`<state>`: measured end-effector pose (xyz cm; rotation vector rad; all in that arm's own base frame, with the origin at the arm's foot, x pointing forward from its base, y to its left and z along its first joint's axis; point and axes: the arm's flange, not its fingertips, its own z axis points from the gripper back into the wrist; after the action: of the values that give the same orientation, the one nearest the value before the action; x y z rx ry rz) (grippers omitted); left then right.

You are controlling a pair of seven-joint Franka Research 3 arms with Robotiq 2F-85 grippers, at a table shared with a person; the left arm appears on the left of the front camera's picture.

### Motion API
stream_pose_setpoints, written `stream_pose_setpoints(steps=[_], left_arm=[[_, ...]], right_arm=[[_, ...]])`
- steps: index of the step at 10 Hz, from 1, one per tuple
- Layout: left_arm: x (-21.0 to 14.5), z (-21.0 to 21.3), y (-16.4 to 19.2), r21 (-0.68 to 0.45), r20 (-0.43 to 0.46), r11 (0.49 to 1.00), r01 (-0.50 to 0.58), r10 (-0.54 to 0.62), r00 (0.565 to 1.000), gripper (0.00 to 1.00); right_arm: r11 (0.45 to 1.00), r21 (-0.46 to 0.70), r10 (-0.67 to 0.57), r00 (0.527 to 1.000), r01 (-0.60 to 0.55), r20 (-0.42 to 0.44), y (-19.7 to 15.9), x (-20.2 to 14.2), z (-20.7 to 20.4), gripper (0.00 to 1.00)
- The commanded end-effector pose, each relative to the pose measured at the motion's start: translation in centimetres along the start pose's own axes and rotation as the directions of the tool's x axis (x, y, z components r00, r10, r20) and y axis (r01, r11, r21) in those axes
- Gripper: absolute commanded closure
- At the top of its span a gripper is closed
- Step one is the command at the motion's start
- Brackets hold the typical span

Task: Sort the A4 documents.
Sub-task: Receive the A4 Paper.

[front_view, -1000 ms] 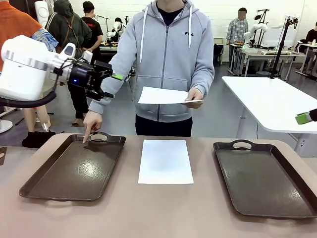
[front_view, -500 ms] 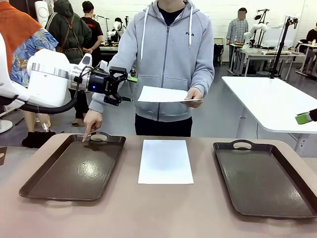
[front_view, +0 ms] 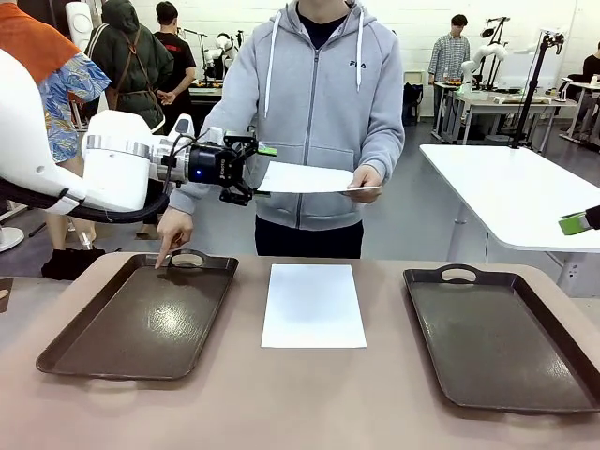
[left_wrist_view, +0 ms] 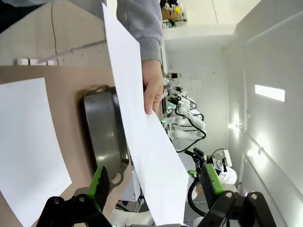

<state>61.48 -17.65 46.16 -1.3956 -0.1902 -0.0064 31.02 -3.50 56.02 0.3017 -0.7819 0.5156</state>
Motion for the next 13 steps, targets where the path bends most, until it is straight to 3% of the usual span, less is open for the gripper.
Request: stream_pose_setpoints(steps=[1,4,6,13], left_arm=[[0.8,-0.8,-0.2,-0.042,-0.032,0.998,-0.037,0.035,0.999,0.00],[1.2,-1.7,-0.1,-0.092,-0.079,0.993,-0.074,0.067,0.995,0.00],[1.5,-2.1,0.1,-0.116,-0.088,0.991,-0.066,0.056,0.995,0.15],[1.4,-1.9,-0.1,-0.043,-0.092,0.998,-0.035,0.031,0.995,0.80]], right_arm=[[1.000,0.013,0.000,1.000,-0.001,0.002,0.0,0.0,-0.2,0.00],[1.000,0.013,0.000,1.000,-0.001,0.002,0.0,0.0,-0.2,0.00],[1.000,0.013,0.000,1.000,-0.001,0.002,0.0,0.0,-0.2,0.00],[1.000,0.013,0.000,1.000,-0.001,0.002,0.0,0.0,-0.2,0.00]])
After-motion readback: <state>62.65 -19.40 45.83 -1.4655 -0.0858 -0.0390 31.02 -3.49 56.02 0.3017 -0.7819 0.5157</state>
